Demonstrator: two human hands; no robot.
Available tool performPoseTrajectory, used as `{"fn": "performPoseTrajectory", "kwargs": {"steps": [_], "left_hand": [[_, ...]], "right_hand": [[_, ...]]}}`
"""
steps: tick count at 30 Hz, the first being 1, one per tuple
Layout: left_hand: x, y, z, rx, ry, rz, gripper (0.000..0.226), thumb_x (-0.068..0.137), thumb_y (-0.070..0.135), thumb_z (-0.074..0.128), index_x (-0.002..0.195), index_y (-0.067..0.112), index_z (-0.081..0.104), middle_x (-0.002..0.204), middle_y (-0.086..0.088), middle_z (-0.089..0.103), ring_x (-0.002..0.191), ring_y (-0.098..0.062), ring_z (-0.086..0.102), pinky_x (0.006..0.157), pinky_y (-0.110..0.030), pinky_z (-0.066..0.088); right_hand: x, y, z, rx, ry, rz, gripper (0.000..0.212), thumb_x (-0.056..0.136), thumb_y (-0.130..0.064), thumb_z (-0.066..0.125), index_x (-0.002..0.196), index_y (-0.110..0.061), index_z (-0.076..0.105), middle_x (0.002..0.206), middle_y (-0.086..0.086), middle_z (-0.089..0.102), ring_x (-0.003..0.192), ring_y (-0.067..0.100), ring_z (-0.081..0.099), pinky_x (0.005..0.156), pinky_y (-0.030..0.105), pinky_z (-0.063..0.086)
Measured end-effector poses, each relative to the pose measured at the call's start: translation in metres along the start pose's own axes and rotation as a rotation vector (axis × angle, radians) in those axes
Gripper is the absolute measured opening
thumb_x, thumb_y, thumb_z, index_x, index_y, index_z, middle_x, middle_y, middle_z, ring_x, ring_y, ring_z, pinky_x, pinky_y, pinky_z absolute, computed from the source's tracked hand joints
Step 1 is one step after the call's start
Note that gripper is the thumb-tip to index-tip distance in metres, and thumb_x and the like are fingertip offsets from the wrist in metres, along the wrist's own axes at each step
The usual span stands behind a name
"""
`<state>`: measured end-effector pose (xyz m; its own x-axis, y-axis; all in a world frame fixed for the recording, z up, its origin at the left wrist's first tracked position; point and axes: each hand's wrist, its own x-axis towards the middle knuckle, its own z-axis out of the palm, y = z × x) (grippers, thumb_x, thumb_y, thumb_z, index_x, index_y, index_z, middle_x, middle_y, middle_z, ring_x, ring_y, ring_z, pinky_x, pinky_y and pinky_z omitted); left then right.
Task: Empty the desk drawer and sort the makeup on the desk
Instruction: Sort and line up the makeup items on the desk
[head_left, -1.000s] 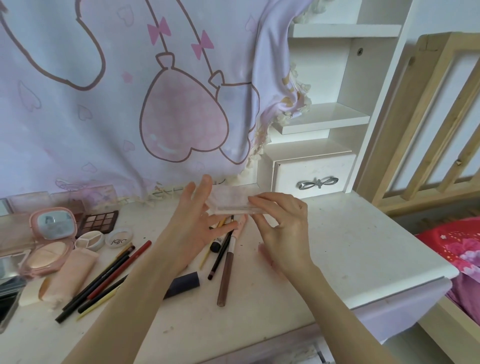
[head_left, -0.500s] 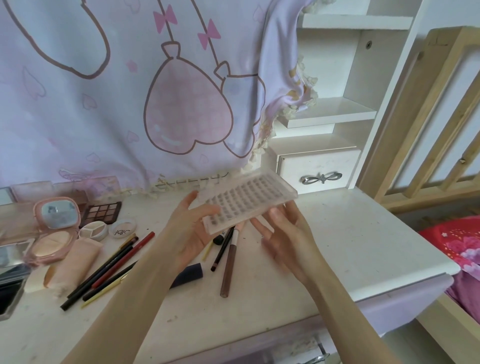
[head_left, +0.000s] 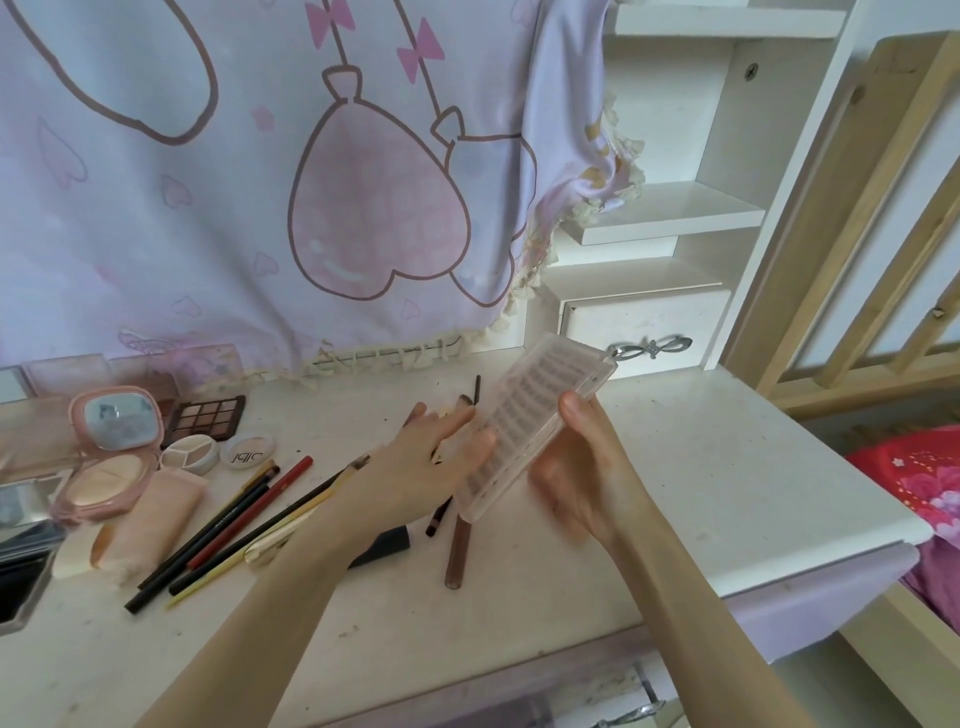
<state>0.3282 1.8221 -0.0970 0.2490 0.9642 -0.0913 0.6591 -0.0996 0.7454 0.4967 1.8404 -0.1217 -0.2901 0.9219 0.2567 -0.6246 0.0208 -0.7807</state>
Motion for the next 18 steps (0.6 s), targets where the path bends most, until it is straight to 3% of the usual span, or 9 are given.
{"fn": "performPoseTrajectory", "kwargs": {"steps": [2, 5, 10, 13, 18], "left_hand": [[-0.003, 0.009, 0.0, -0.015, 0.059, 0.104, 0.067, 0.074, 0.079, 0.036, 0.133, 0.047, 0.039, 0.146, 0.016, 0.033, 0.139, -0.001, 0.015, 0.114, -0.041, 0.022], [-0.008, 0.021, 0.0, -0.017, 0.048, 0.205, 0.071, 0.061, 0.076, 0.046, 0.128, 0.052, 0.041, 0.124, 0.031, 0.048, 0.118, 0.013, 0.041, 0.108, -0.032, 0.034], [-0.003, 0.024, -0.005, -0.051, 0.02, 0.241, 0.061, 0.066, 0.062, 0.061, 0.124, 0.053, 0.045, 0.12, 0.037, 0.051, 0.113, 0.019, 0.043, 0.104, -0.026, 0.04], [0.002, 0.029, -0.002, -0.037, 0.012, 0.267, 0.062, 0.066, 0.065, 0.056, 0.126, 0.053, 0.043, 0.124, 0.032, 0.052, 0.118, 0.012, 0.044, 0.104, -0.032, 0.04], [0.016, 0.038, 0.005, -0.003, -0.03, 0.314, 0.064, 0.071, 0.066, 0.048, 0.132, 0.049, 0.04, 0.131, 0.023, 0.05, 0.124, 0.0, 0.045, 0.103, -0.039, 0.041]], "right_hand": [[-0.001, 0.002, 0.001, -0.068, 0.026, 0.015, 0.098, 0.068, -0.044, 0.08, 0.138, 0.002, 0.029, 0.121, 0.026, 0.049, 0.114, 0.043, 0.051, 0.085, 0.049, 0.048], [-0.002, 0.006, 0.0, -0.137, 0.063, 0.012, 0.094, 0.07, -0.046, 0.078, 0.141, -0.004, 0.032, 0.131, 0.029, 0.047, 0.119, 0.043, 0.051, 0.089, 0.05, 0.049], [-0.004, 0.002, -0.002, -0.158, 0.067, -0.004, 0.092, 0.068, -0.047, 0.079, 0.137, -0.004, 0.037, 0.124, 0.025, 0.055, 0.116, 0.041, 0.054, 0.092, 0.052, 0.048], [-0.003, -0.003, -0.007, -0.184, 0.08, -0.009, 0.093, 0.065, -0.048, 0.08, 0.135, -0.003, 0.04, 0.124, 0.029, 0.053, 0.116, 0.043, 0.054, 0.094, 0.054, 0.047], [-0.005, -0.013, -0.016, -0.215, 0.1, -0.037, 0.09, 0.065, -0.05, 0.079, 0.134, -0.005, 0.042, 0.118, 0.025, 0.057, 0.112, 0.038, 0.058, 0.085, 0.04, 0.052]]}}
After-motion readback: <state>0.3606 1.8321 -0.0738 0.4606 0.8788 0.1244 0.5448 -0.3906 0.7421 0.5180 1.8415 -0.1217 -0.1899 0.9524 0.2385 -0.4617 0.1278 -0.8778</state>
